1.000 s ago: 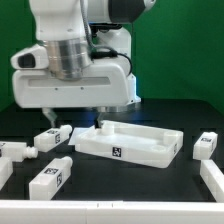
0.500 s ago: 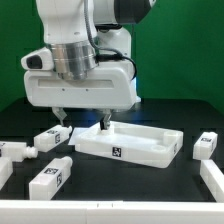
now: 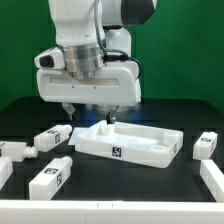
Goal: Assemble desk
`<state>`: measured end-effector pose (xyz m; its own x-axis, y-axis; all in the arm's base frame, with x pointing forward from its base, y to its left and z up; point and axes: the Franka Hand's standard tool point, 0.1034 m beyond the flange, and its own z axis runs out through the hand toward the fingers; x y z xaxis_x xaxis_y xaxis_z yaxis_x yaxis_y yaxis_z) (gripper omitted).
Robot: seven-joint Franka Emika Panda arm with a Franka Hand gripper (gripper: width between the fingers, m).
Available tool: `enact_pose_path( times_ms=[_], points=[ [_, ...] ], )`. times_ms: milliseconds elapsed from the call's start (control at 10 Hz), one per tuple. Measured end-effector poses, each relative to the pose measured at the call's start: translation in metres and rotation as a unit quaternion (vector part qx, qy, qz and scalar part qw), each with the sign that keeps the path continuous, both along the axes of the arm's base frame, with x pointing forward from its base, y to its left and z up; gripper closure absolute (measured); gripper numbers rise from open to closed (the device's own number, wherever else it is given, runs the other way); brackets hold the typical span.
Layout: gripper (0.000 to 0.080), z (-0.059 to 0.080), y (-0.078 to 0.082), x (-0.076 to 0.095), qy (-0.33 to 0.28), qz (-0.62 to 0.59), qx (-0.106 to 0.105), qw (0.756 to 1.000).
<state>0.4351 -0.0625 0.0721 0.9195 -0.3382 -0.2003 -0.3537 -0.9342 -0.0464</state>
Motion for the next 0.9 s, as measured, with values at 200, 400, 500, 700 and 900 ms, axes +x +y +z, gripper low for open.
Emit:
enact_pose_path(
  times_ms=[200,400,500,700,900],
  points=[
    [0.0150,-0.003,0.000,-0.002,-0.006,0.000,-0.002,1.000],
    [0.0150,-0.024,0.005,-0.044,-0.021,-0.005,-0.013,1.000],
    [0.0150,-0.027,0.007,-0.056,-0.020,-0.003,-0.014,1.000],
    [0.0150,-0.026,0.007,-0.053,-0.021,0.001,-0.013,1.000],
    [0.0150,-0.033,0.005,-0.066,-0.013,-0.028,-0.007,0.999]
  ],
)
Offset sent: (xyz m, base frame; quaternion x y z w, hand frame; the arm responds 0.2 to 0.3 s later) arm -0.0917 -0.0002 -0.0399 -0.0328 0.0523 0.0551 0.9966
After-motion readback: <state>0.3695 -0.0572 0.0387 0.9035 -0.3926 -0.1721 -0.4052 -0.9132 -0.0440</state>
